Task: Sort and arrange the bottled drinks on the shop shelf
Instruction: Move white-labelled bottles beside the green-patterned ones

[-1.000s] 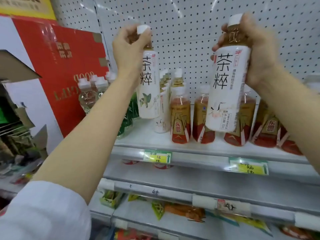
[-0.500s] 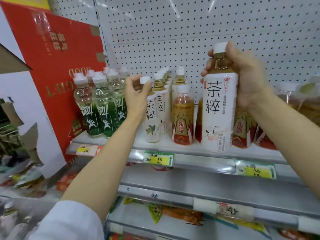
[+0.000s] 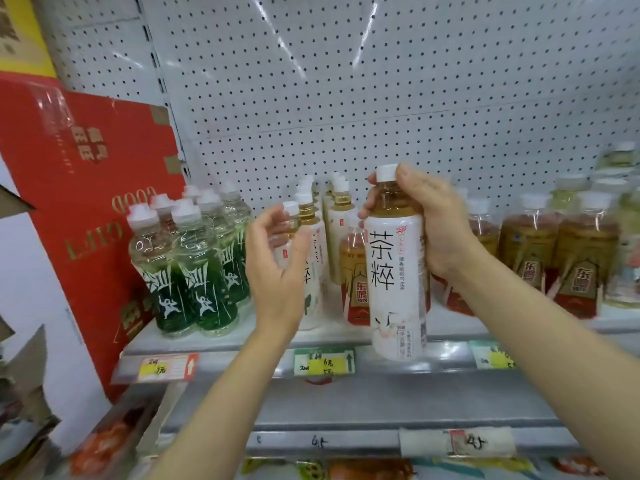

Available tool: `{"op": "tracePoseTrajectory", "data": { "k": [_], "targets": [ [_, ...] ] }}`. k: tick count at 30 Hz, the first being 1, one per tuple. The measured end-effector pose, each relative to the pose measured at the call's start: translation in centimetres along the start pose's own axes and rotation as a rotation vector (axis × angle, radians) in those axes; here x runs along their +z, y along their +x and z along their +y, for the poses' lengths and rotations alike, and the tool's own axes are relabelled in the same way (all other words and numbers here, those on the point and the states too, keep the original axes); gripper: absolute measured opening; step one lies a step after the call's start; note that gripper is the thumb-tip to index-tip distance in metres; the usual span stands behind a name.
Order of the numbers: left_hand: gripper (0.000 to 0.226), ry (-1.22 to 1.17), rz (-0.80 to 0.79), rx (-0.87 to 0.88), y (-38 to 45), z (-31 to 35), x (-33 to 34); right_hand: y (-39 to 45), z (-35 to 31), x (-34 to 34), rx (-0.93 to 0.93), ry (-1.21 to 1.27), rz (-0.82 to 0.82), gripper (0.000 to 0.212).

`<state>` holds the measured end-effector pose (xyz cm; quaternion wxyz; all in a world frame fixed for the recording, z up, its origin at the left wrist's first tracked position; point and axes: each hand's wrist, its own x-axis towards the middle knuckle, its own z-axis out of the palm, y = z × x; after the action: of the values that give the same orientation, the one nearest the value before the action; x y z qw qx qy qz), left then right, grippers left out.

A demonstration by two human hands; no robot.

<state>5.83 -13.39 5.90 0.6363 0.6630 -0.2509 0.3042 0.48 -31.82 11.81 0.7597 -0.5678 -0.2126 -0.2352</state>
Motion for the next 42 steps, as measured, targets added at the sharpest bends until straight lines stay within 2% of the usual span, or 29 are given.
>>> {"op": "tracePoseTrajectory", "data": {
  "k": [2,3,4,8,9,11,13,15,17,22,26,29,33,35,42],
  "targets": [
    [0.064,-0.048,-0.298,-0.056,-3.3,2.1,0.0,-0.1,0.4,1.2,-0.023,-0.024,-0.010,0.027],
    [0.071,-0.034,-0.410,-0.086,-4.3,2.6,0.2,0.0,0.6,1.9,-0.027,-0.036,-0.016,0.028],
    [0.075,-0.014,-0.453,-0.110,-4.9,2.6,0.5,0.0,0.9,2.5,-0.023,-0.040,-0.017,0.030],
    [0.088,-0.019,-0.377,-0.195,-4.7,2.0,-0.2,0.6,1.9,4.0,-0.001,-0.157,-0.008,0.038],
    [0.090,-0.018,-0.354,-0.209,-4.6,1.8,-0.6,0.9,1.9,3.6,-0.033,-0.313,0.002,0.038],
    [0.097,-0.022,-0.289,-0.241,-4.5,1.4,-1.7,1.8,1.8,2.2,-0.100,-0.806,0.020,0.038],
    [0.098,-0.022,-0.230,-0.259,-4.2,0.7,-2.5,2.4,2.2,0.8,0.012,-1.229,-0.025,0.054],
    [0.095,-0.012,-0.201,-0.260,-4.0,0.1,-3.0,2.4,3.6,0.3,0.179,-1.396,-0.091,0.065],
    [0.092,-0.017,-0.184,-0.263,-4.1,-0.2,-3.1,2.2,5.4,0.5,0.189,-1.371,-0.062,0.064],
    [0.085,-0.031,-0.171,-0.254,-5.0,-1.3,-2.5,1.3,6.8,0.8,0.068,-1.155,0.162,0.054],
    [0.081,-0.048,-0.136,-0.244,-5.1,-2.3,-1.8,-0.5,3.6,0.9,0.009,-0.965,0.262,0.053],
    [0.078,-0.068,-0.155,-0.255,-5.1,-2.3,-0.4,-1.3,-0.8,-0.2,-0.010,-0.856,0.302,0.051],
    [0.085,-0.034,-0.189,-0.269,-5.3,-3.2,2.8,-2.5,-4.4,-2.0,0.007,-0.782,0.294,0.049],
    [0.091,0.005,-0.194,-0.278,-5.5,-3.7,4.6,-3.5,-5.1,-3.0,0.026,-0.783,0.288,0.049],
    [0.088,0.175,-0.135,-0.294,-3.3,-5.4,9.9,-5.6,-4.3,-6.6,0.043,-0.805,0.299,0.048]
  ]
}}
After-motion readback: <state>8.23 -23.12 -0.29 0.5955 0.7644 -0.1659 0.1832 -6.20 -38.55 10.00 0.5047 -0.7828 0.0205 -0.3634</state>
